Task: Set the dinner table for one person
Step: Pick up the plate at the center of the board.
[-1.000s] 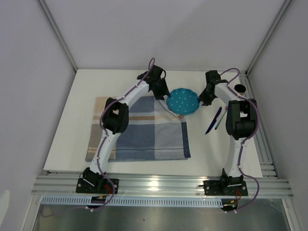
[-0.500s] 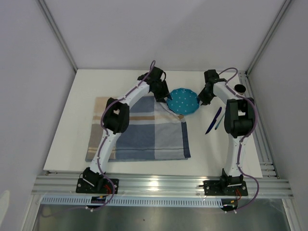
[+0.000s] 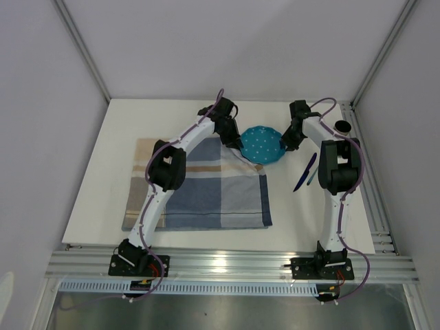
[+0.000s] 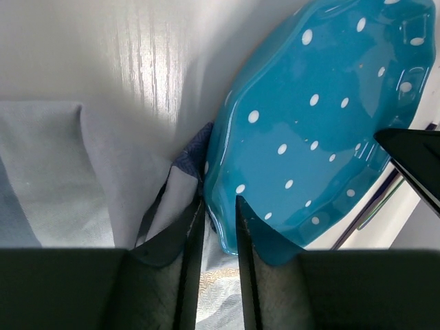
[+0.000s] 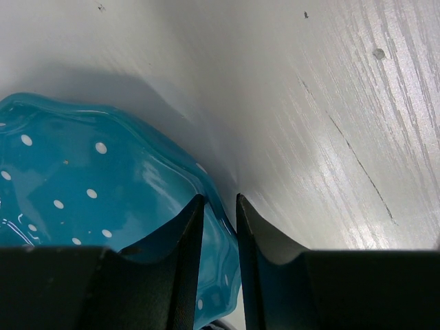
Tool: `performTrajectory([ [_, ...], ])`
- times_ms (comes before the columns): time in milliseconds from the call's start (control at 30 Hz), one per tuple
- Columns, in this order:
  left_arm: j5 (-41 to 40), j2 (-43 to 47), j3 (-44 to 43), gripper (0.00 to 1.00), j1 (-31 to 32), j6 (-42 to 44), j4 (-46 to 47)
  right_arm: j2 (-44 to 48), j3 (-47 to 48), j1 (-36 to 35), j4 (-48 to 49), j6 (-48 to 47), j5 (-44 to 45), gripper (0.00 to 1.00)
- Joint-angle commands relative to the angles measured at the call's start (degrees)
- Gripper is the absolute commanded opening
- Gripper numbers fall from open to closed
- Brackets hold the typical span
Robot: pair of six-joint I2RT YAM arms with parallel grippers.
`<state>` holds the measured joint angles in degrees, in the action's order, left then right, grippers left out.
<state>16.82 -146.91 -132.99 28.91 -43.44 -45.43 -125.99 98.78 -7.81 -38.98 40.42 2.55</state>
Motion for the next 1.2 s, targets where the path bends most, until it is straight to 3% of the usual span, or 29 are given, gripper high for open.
performTrajectory([
  [0, 3.75, 0.05, -2.72, 0.25, 1.06, 0.90, 0.52, -0.92, -0.69, -1.15, -2.06, -0.70, -0.52, 0.28],
  [167, 4.71, 0.13, -2.45, 0.09, 1.06, 1.07, 0.25, -0.39, -2.89, -1.59, -1.19, -0.52, -1.05, 0.25],
  [333, 5.06, 0.13, -2.45, 0.07, 1.24, 1.17, -0.10, 0.31, -4.30, -1.77, -0.57, -0.43, -1.93, 0.21],
  [400, 5.24, 0.13, -2.36, 0.01, 1.24, 1.17, -0.27, 0.57, -4.91, -1.77, -0.39, -0.43, -1.93, 0.18],
  [633, 5.94, 0.48, -1.40, 0.01, 1.24, 2.13, 0.77, 0.75, -5.97, -1.68, -0.04, -0.35, -3.95, 0.00],
  [767, 5.68, 3.38, 5.61, 0.00, 1.33, 2.31, 5.69, 1.97, -6.85, -1.68, 0.83, -0.43, -3.78, 0.00],
  [1167, 4.89, 7.25, 8.62, 0.00, 1.24, 2.92, 12.46, 6.72, -8.87, -1.77, 5.14, -0.96, -2.72, 0.00],
])
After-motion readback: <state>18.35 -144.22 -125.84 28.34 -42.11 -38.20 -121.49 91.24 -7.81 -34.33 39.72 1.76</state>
